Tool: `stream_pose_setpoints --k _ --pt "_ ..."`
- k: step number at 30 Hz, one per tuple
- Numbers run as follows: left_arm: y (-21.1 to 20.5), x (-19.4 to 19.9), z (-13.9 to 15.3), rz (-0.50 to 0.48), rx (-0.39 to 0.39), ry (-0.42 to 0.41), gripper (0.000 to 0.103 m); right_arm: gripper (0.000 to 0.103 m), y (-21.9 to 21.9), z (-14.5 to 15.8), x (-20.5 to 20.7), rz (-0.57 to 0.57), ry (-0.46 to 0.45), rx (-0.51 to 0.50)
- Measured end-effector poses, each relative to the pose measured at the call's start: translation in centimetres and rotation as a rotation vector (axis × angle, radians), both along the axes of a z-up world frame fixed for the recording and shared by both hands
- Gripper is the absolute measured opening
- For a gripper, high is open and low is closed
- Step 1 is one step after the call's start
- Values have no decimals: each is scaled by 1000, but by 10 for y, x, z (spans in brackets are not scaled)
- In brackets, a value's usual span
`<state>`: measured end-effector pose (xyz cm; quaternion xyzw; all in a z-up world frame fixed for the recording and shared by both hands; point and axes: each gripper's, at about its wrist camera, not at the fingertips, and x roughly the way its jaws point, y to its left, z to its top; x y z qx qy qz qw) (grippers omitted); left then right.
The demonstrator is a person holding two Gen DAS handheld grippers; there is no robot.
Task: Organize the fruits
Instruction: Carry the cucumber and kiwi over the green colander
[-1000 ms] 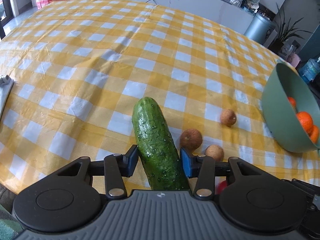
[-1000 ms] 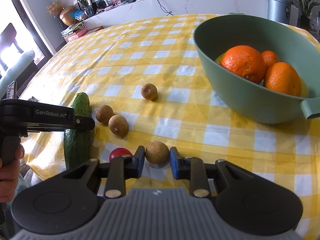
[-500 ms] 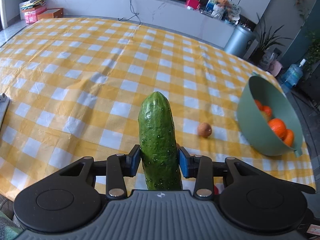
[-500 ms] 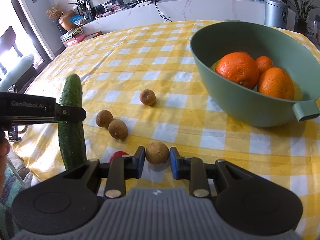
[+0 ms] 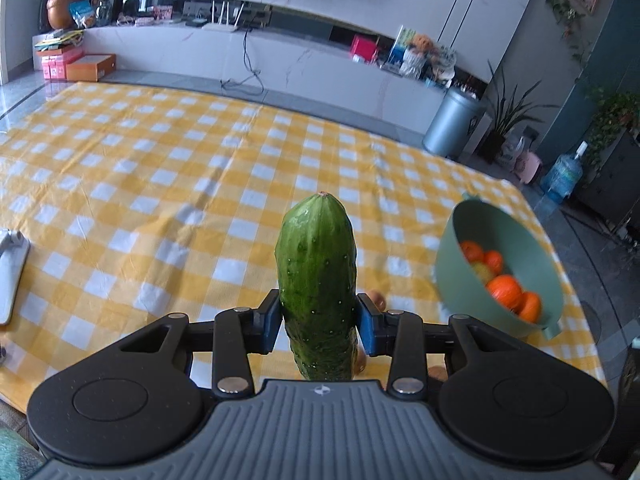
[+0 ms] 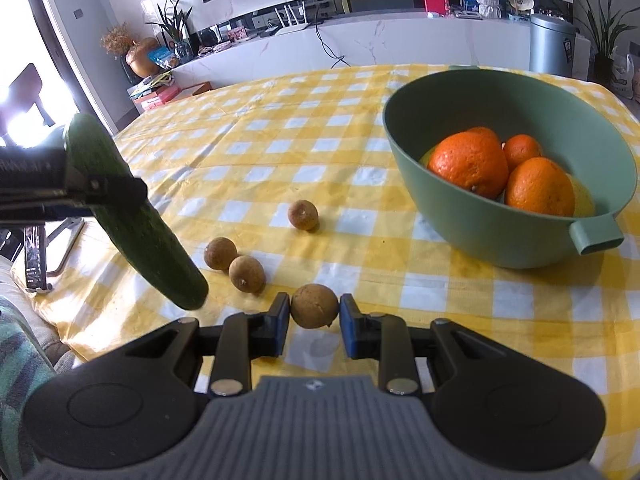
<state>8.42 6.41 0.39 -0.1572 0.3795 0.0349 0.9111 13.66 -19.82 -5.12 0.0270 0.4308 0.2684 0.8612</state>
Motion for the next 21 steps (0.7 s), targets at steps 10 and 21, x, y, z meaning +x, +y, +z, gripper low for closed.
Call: stream_pose_setpoints --k 10,21 --pt "-13 2 42 -50 -23 -118 44 23 -21 26 -11 -56 -134 110" --pt "-59 46 55 -171 -46 -156 44 23 -66 70 -3 -211 -321 142"
